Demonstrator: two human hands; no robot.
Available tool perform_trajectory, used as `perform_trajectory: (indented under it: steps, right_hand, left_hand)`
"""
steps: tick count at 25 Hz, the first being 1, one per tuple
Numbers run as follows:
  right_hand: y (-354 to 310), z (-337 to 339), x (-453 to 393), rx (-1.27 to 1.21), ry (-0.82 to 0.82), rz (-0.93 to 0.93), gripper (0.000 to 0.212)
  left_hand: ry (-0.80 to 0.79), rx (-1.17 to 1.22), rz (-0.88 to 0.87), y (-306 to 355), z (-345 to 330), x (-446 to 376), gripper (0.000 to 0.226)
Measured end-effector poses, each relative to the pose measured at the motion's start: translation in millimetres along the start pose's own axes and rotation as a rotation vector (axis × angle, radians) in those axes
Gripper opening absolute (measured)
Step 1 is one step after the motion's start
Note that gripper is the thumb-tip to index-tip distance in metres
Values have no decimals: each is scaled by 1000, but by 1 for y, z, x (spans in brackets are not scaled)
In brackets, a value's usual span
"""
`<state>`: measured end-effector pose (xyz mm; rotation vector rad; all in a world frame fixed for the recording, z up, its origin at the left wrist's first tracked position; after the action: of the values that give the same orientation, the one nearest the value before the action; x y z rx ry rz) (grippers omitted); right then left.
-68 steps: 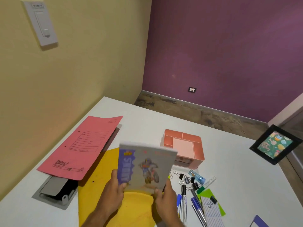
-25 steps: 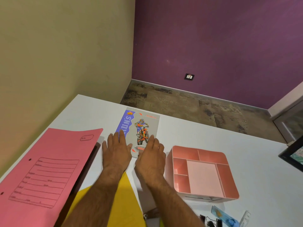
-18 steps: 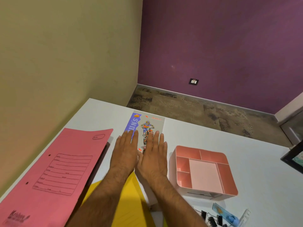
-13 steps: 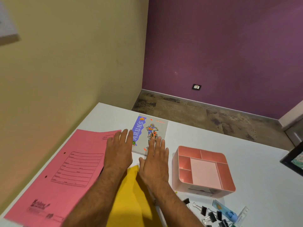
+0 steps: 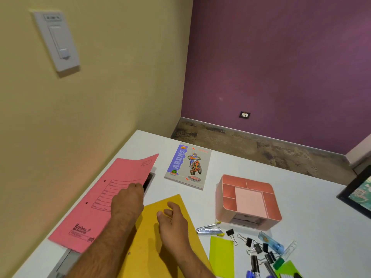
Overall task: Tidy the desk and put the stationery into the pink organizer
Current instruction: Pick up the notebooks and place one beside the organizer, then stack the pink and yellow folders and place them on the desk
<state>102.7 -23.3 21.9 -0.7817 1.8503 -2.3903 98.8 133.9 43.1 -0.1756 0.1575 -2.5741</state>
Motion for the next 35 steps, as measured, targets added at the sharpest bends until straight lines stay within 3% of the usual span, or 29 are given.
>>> perform_trajectory:
  steps: [3, 5, 7, 10, 12, 16, 18, 21, 25, 30, 35]
  right_hand:
    - [-14, -2, 6, -404, -88, -196, 29]
    - [-24, 1, 9, -572, -226, -204, 41]
    - [-33, 7, 12, -560, -407, -110, 62]
    - [-45, 11, 26, -428, -515, 28, 66]
    - [-52, 11, 34, -261, -407, 115, 62]
    - [-66, 27, 45, 10, -89, 237, 35]
    - [-68, 43, 44, 140, 16, 303, 31]
    - [-60, 75, 39, 74, 73, 293, 37]
    - [-35, 122, 32, -251, 53, 108, 48]
    - [-3, 180, 36, -388, 124, 3, 49]
    - [25, 209, 55, -458, 126, -63, 51]
  left_hand:
    - [108, 95, -12, 5, 32, 10, 23]
    - [165, 197, -30, 14, 55, 18, 20]
    - [215, 247, -51, 24, 77, 24, 18]
    - [285, 308, -83, 41, 108, 31, 19]
    - [301, 370, -96, 54, 121, 35, 28]
    - [282, 466, -98, 71, 128, 34, 69]
    - [283, 627, -141, 73, 127, 32, 61]
    - [282, 920, -182, 69, 122, 34, 59]
    - [222, 1169, 42, 47, 95, 30, 52]
    - [-47, 1039, 196, 21, 7, 49, 55]
    - [-368, 647, 371, 1, -59, 91, 88]
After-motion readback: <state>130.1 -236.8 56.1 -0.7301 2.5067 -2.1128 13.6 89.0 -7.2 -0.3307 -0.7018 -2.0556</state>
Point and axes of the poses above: each hand's wrist, its own x-axis away from the middle knuckle, its own z-axis out of the back of the hand, y = z × x, the point moved 2 cm from there along -x, towards the middle knuckle, and after that the axes turned 9 degrees about -x, right-handed, at the moved point
